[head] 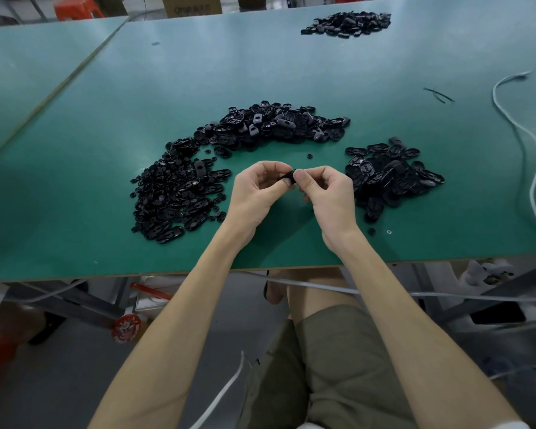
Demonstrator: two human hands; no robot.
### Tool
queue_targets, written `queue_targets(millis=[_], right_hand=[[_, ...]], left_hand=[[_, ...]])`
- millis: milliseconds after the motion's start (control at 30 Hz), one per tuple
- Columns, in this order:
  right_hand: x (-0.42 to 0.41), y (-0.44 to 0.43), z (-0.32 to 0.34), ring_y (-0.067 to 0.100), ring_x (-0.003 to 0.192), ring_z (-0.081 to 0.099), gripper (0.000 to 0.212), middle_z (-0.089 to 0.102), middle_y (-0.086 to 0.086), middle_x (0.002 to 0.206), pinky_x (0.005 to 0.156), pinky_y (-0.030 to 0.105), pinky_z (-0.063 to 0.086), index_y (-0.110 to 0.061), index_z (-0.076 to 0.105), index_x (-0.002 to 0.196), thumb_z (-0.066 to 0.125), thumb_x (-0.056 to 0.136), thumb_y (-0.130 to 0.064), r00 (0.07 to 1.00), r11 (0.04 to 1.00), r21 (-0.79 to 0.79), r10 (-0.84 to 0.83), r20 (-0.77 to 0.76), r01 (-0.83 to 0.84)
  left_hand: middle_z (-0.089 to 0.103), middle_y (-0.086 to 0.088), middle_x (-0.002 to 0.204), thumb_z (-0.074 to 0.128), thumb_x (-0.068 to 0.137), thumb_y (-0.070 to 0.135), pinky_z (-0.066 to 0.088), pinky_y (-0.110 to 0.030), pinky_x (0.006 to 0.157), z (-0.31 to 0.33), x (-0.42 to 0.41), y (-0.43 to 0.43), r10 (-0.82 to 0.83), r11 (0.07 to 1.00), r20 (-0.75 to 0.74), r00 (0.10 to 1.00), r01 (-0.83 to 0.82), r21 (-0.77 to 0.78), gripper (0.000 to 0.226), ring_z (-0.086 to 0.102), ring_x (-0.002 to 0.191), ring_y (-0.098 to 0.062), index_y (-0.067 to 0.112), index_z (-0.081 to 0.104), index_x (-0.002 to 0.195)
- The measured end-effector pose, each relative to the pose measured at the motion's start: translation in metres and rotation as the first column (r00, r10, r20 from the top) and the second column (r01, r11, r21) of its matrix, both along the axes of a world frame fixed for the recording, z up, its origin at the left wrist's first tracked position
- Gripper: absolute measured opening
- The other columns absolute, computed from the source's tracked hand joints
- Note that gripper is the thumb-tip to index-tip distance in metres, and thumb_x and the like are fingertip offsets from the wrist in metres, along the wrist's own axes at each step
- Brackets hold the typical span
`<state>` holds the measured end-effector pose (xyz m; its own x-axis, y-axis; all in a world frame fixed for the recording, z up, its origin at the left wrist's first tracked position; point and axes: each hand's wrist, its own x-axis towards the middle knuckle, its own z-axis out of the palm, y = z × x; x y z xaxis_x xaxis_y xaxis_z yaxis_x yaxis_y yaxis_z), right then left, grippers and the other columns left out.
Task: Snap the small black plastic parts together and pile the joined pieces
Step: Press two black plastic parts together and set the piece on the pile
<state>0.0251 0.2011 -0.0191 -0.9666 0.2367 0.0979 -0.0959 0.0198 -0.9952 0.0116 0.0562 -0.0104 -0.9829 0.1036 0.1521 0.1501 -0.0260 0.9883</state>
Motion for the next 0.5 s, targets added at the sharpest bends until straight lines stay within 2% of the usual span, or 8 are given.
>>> queue_targets(millis=[200,500], right_hand=[[0.0002,0.0013,0.0002,0.003,0.06,0.058,0.013,0.07,-0.014,0.068,0.066,0.023,0.052,-0.016,0.071,0.088,0.074,0.097,-0.026,1.0,0.998,-0.047,-0.029,-0.008,0.029],[0.0004,0.002,-0.0006,0.004,0.06,0.058,0.015,0.07,-0.013,0.068,0.064,0.022,0.051,-0.016,0.072,0.089,0.075,0.096,-0.028,1.0,0.999,-0.038,-0.008,-0.008,0.008]], left_hand=[[0.077,-0.006,0.101,0.076,0.09,0.0,0.055,-0.025,0.086,-0.0002,-0.0006,-0.0009,-0.027,0.999,-0.021,0.999,0.028,0.02,0.018,0.073,0.095,-0.021,0.009,0.073,0.105],[0.078,-0.003,0.095,0.075,0.09,-0.002,0.055,-0.022,0.083,-0.0023,-0.0013,-0.0008,-0.015,1.0,-0.02,1.0,0.015,0.005,0.016,0.073,0.089,-0.015,0.006,0.073,0.104]])
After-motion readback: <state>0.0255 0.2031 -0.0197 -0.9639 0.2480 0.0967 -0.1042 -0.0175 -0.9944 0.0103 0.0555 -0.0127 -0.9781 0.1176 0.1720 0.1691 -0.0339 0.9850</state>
